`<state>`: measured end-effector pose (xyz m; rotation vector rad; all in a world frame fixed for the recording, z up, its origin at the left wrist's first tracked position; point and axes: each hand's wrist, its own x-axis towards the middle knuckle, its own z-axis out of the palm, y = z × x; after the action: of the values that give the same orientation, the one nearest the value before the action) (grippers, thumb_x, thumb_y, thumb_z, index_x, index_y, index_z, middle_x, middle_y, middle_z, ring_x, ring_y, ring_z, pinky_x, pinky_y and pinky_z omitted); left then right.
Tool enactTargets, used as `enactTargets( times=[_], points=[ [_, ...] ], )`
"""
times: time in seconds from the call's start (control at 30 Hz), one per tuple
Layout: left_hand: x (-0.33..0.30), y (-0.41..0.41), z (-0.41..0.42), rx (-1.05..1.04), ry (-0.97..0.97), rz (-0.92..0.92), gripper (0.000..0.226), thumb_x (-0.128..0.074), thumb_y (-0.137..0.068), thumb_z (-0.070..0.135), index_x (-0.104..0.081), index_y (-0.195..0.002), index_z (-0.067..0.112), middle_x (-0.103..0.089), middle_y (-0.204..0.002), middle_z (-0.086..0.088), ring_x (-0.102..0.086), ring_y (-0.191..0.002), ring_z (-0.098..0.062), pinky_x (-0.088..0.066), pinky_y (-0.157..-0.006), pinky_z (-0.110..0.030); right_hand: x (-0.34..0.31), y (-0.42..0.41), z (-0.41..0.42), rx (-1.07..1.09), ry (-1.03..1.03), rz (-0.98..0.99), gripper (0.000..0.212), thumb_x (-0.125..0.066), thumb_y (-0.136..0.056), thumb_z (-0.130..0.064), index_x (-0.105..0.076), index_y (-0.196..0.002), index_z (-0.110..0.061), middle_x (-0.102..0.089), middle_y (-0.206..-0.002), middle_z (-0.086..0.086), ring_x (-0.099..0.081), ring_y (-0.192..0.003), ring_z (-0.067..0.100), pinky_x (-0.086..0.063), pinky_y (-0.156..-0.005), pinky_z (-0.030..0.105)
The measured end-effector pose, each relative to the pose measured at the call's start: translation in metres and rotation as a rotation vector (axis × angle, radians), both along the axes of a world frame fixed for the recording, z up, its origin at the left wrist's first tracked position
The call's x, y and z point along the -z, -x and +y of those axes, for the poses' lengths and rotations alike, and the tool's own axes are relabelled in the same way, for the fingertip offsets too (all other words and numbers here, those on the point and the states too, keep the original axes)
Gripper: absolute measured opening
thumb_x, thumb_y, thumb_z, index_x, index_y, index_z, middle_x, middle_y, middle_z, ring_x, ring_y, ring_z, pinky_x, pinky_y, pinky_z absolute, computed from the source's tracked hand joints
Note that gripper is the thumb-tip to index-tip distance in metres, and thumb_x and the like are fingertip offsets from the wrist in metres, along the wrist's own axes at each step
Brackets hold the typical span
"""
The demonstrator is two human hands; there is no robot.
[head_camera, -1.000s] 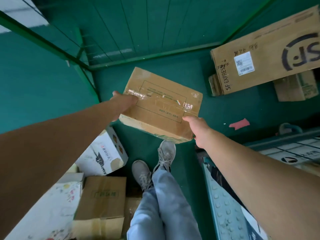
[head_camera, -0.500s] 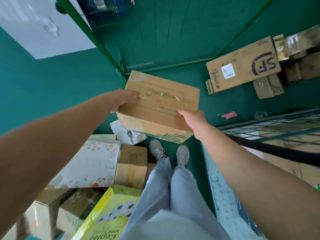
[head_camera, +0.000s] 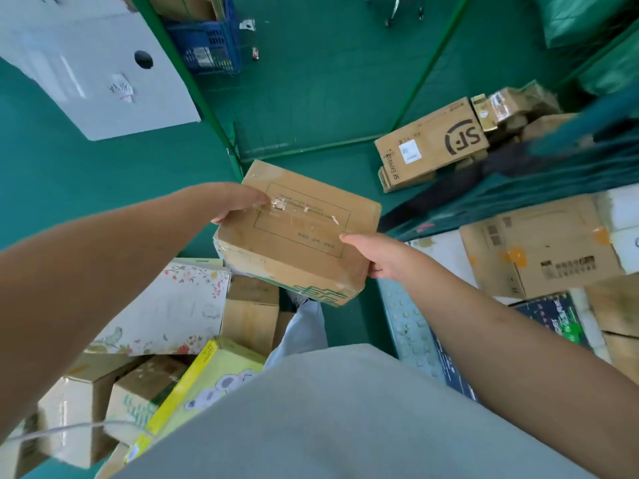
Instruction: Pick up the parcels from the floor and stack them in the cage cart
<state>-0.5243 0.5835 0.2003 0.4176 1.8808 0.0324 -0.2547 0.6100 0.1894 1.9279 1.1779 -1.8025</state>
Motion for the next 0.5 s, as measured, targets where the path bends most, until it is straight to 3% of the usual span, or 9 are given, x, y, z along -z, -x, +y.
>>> enactTargets(
  times=[0.03, 0.1, 0.17, 0.23, 0.3, 0.4, 0.5],
  points=[
    [-0.003, -0.009, -0.007, 0.044, 0.013, 0.012, 0.036, -0.066, -0.099, 0.041, -0.056, -0.118, 0.011, -0.065, -0.098, -0.009, -0.064, -0.08, -0.024, -0.055, -0.075, -0.041, -0.008, -0.012, -0.01, -0.009, 0.033, 0.014, 0.059, -0.065, -0.098, -0.048, -0.047, -0.146, -0.016, -0.058, -0.143, 0.005, -0.059, -0.109, 0.022, -0.049, -0.091, 0.034],
    [-0.011, -0.031, -0.024, 0.135, 0.045, 0.053, 0.048, -0.068, -0.095, 0.048, -0.055, -0.123, 0.011, -0.065, -0.106, -0.01, -0.065, -0.09, -0.026, -0.056, -0.089, -0.041, -0.019, -0.044, -0.036, -0.02, 0.06, 0.0, 0.068, -0.066, -0.096, -0.053, -0.045, -0.148, -0.014, -0.059, -0.142, 0.007, -0.061, -0.109, 0.023, -0.051, -0.093, 0.035],
    [-0.016, -0.054, -0.038, 0.219, 0.09, 0.071, 0.061, -0.071, -0.089, 0.053, -0.054, -0.132, 0.013, -0.063, -0.12, -0.012, -0.064, -0.107, -0.03, -0.052, -0.104, -0.046, -0.031, -0.074, -0.059, -0.012, 0.066, -0.001, 0.065, -0.066, -0.095, -0.055, -0.048, -0.143, -0.013, -0.065, -0.126, 0.006, -0.065, -0.105, 0.021, -0.053, -0.094, 0.034],
    [-0.022, -0.076, -0.046, 0.275, 0.112, 0.072, 0.072, -0.072, -0.086, 0.057, -0.051, -0.141, 0.016, -0.057, -0.135, -0.013, -0.059, -0.122, -0.033, -0.047, -0.11, -0.051, -0.04, -0.102, -0.076, 0.03, 0.08, 0.009, 0.055, -0.065, -0.097, -0.054, -0.051, -0.133, -0.014, -0.064, -0.103, 0.002, -0.065, -0.09, 0.017, -0.052, -0.086, 0.031],
    [-0.032, -0.112, -0.053, 0.329, 0.106, 0.072, 0.081, -0.07, -0.088, 0.059, -0.041, -0.152, 0.02, -0.042, -0.154, -0.013, -0.047, -0.137, -0.036, -0.042, -0.114, -0.052, -0.051, -0.139, -0.093, 0.057, 0.071, -0.006, 0.054, -0.066, -0.096, -0.054, -0.053, -0.131, -0.015, -0.063, -0.096, 0.001, -0.065, -0.083, 0.014, -0.053, -0.078, 0.028],
    [-0.046, -0.167, -0.059, 0.393, 0.083, 0.032, 0.083, -0.068, -0.09, 0.061, -0.034, -0.157, 0.026, -0.029, -0.164, -0.009, -0.04, -0.143, -0.034, -0.042, -0.114, -0.047, -0.071, -0.191, -0.108, 0.12, 0.027, -0.031, 0.054, -0.065, -0.096, -0.054, -0.054, -0.13, -0.013, -0.068, -0.109, 0.003, -0.068, -0.084, 0.011, -0.058, -0.068, 0.025],
    [-0.054, -0.223, -0.057, 0.45, 0.058, -0.031, 0.072, -0.067, -0.091, 0.06, -0.043, -0.149, 0.026, -0.043, -0.153, -0.004, -0.049, -0.134, -0.029, -0.043, -0.113, -0.044, -0.095, -0.246, -0.117, 0.169, -0.04, -0.064, 0.064, -0.064, -0.098, -0.053, -0.045, -0.145, -0.014, -0.06, -0.137, 0.008, -0.063, -0.095, 0.017, -0.055, -0.074, 0.027]
  ],
)
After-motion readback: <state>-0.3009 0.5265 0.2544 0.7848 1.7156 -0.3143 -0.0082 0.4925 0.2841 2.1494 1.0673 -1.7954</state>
